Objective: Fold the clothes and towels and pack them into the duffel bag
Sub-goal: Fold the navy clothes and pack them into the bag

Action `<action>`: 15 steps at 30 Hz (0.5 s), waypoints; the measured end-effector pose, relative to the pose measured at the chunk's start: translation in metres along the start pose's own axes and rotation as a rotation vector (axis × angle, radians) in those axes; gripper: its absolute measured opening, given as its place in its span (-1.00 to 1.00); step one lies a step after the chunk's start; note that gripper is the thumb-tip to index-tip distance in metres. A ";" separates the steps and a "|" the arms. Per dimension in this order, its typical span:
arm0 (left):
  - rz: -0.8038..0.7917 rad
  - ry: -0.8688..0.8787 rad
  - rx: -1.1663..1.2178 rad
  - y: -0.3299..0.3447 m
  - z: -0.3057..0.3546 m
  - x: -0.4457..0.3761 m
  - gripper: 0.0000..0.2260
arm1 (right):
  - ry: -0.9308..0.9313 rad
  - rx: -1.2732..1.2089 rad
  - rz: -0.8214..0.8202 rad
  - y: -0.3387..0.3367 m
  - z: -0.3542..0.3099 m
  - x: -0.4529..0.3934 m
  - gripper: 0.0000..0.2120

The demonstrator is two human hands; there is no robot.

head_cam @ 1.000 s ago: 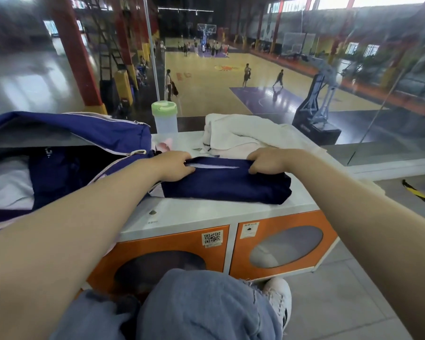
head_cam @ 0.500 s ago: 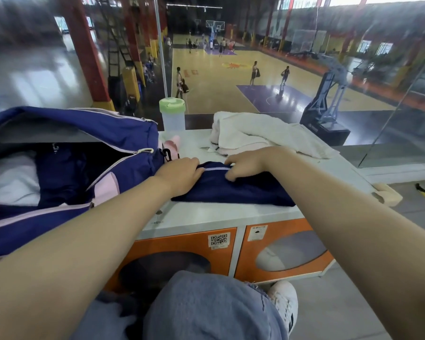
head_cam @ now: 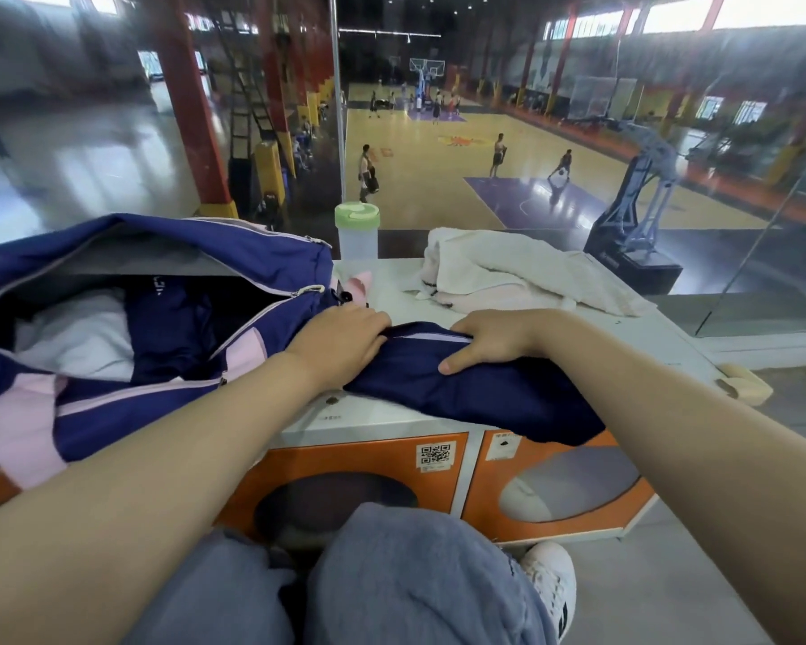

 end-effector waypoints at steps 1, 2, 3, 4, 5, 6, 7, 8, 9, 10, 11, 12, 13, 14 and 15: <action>0.045 0.007 0.020 -0.008 -0.002 0.006 -0.78 | 0.007 -0.074 0.010 0.001 0.000 0.004 -0.65; 0.084 0.015 0.039 -0.016 -0.004 0.013 -0.77 | 0.014 -0.151 0.017 0.002 0.000 0.008 -0.65; 0.114 0.020 0.051 -0.023 -0.007 0.020 -0.76 | 0.021 -0.218 0.022 0.003 0.000 0.012 -0.64; 0.145 0.024 0.056 -0.032 -0.011 0.028 -0.75 | 0.027 -0.279 0.024 0.004 0.000 0.016 -0.64; 0.176 0.020 0.059 -0.039 -0.016 0.036 -0.74 | 0.029 -0.336 0.025 0.006 0.000 0.019 -0.64; 0.208 0.008 0.066 -0.045 -0.023 0.045 -0.73 | 0.028 -0.389 0.029 0.007 -0.002 0.022 -0.65; 0.238 -0.015 0.078 -0.052 -0.031 0.052 -0.72 | 0.026 -0.438 0.038 0.007 -0.005 0.024 -0.65; 0.258 -0.054 0.097 -0.056 -0.042 0.060 -0.71 | 0.019 -0.480 0.049 0.007 -0.008 0.027 -0.64; 0.269 -0.103 0.121 -0.060 -0.053 0.067 -0.70 | 0.004 -0.518 0.061 0.006 -0.013 0.029 -0.64; 0.276 -0.155 0.147 -0.064 -0.066 0.074 -0.69 | -0.013 -0.552 0.071 0.005 -0.018 0.031 -0.65; 0.284 -0.202 0.169 -0.067 -0.079 0.081 -0.69 | -0.030 -0.582 0.077 0.004 -0.025 0.033 -0.66; 0.293 -0.244 0.178 -0.069 -0.091 0.088 -0.69 | -0.045 -0.606 0.080 0.002 -0.032 0.034 -0.68; 0.300 -0.287 0.169 -0.071 -0.105 0.097 -0.69 | -0.058 -0.625 0.083 0.000 -0.039 0.035 -0.69; 0.302 -0.336 0.146 -0.073 -0.118 0.105 -0.70 | -0.072 -0.640 0.086 -0.002 -0.048 0.034 -0.69; 0.298 -0.387 0.121 -0.074 -0.132 0.115 -0.70 | -0.085 -0.655 0.088 -0.003 -0.058 0.032 -0.68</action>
Point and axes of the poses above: each hand's wrist, its own x-axis away from the middle knuckle, its own y-axis out of the palm, z = x × y, the point moved 5 cm from there along -x, towards the middle knuckle, and after that the axes turned 12 degrees about -y, right-handed, at the moved point
